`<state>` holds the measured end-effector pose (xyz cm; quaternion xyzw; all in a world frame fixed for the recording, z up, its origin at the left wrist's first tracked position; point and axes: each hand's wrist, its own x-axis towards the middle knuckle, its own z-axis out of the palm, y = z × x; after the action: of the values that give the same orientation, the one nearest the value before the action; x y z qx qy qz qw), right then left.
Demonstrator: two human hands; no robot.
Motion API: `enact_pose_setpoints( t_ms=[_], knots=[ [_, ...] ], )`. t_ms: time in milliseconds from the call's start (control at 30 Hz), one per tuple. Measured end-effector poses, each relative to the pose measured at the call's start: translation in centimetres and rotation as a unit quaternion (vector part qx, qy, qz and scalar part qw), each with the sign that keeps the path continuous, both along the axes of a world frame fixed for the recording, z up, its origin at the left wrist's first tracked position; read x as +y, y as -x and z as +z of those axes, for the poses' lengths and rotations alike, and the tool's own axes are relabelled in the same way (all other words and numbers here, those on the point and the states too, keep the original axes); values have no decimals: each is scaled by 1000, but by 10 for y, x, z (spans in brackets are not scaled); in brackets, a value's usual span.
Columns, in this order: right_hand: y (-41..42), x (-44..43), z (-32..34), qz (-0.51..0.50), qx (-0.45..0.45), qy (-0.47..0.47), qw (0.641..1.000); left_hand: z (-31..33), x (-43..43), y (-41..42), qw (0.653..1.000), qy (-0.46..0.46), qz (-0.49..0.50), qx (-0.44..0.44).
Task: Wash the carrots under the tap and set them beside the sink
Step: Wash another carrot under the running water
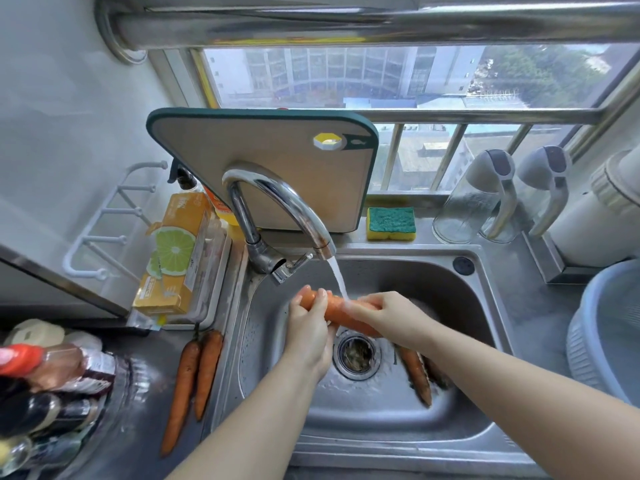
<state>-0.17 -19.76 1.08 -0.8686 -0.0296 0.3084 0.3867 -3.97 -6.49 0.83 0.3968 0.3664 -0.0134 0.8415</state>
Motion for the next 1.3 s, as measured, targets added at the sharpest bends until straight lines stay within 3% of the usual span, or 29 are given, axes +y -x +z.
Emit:
enact_pose_setpoints(
  t_ms=[67, 133, 333, 567, 667, 733, 833, 967, 1067, 1167, 1300],
  knots=[
    [-4, -5, 5, 37, 85, -98, 991, 0, 6, 0, 1000, 17, 9, -7],
    [-5, -7, 10, 39, 123, -133, 983, 2, 7, -1, 1000, 19, 6, -17],
    [7, 5, 10, -66, 58, -82, 993, 7, -6, -7, 994, -49, -68, -66],
    [5, -7, 12, 78, 77, -101, 989, 11, 15, 0, 995, 19, -62, -71],
    [11, 3, 12, 79, -79, 38, 993, 8, 3, 2, 997, -36, -52, -39],
    [19, 11, 15, 78, -219, 148, 961, 3, -6, 5, 996, -64, -63, -29],
    [21, 10, 16, 124, -304, 177, 928, -2, -8, 6, 995, -74, -61, -39],
    [15, 6, 17, 137, -197, 91, 966, 0, -4, 3, 997, -74, -27, -29],
    [12, 12, 16, 69, -81, 1, 994, -2, -6, 0, 994, -98, -36, -22],
    [16, 21, 15, 1, -39, -74, 996, 0, -6, -2, 986, -146, -69, -42],
    [17, 19, 18, 45, -17, -119, 992, -7, 2, 0, 990, -105, -90, -35]
  ],
)
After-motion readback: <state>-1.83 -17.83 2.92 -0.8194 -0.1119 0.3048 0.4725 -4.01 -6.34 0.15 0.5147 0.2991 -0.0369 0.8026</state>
